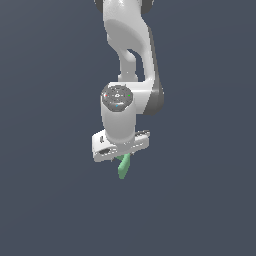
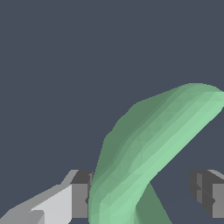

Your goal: Pick up the object and move it to a goal position.

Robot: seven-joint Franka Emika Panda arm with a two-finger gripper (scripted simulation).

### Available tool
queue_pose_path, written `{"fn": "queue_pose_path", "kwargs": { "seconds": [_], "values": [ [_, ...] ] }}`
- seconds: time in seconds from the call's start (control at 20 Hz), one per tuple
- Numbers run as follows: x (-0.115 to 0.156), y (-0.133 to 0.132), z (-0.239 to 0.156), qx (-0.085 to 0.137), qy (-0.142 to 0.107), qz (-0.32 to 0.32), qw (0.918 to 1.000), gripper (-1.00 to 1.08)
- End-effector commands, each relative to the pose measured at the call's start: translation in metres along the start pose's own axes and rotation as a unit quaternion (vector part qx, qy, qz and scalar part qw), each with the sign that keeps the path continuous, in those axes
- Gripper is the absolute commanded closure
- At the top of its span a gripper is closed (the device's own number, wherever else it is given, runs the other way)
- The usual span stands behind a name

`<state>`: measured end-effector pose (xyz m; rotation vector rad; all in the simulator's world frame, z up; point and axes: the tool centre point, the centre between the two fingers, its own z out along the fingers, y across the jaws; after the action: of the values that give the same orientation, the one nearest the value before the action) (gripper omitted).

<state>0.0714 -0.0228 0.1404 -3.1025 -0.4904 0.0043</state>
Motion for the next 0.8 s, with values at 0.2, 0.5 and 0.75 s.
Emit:
{"fn": "queue_pose_path", "kwargs": {
  "seconds": [0.2,0.5,0.75],
  "values": [
    [-0.007,0.008,-0.065,0.000,0.001,0.000,1.0000,1.08],
    [-0.015,0.018,-0.134,0.000,0.001,0.000,1.0000,1.08],
    [-0.020,0.025,-0.190,0.000,0.001,0.000,1.0000,1.08]
  ]
}}
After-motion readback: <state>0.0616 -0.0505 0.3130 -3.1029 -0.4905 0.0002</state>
